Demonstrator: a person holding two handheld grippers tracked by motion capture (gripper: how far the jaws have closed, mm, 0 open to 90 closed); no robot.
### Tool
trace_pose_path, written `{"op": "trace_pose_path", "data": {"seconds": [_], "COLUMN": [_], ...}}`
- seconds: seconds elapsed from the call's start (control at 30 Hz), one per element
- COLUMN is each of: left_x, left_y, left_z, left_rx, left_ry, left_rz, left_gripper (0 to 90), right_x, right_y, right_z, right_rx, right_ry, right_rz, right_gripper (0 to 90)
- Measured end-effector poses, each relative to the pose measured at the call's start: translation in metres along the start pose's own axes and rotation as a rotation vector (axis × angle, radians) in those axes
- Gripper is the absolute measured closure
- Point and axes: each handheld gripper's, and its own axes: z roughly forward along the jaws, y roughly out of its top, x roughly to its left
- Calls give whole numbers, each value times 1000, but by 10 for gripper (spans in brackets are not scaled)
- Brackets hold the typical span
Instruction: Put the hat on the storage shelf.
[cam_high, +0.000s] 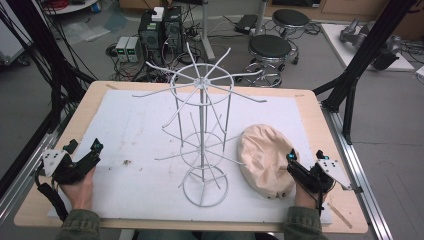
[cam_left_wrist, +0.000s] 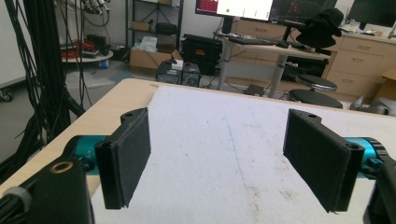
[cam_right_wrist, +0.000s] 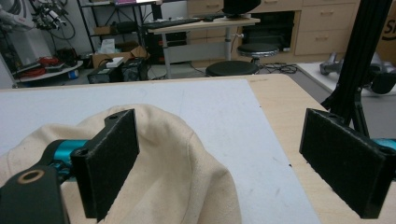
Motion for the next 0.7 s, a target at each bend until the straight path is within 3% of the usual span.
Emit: {"op": "trace_pose_path", "data": {"seconds": [0.7], "left_x": [-2], "left_y": [-1], "left_z": [2], "left_rx": [7], "left_ry": [0], "left_rz": [12], "left_gripper": [235], "right_x": [1], "right_y": [3], "right_z": [2], "right_rx": [0], "right_ry": [22], "right_rz": [-1], "right_gripper": [109]}}
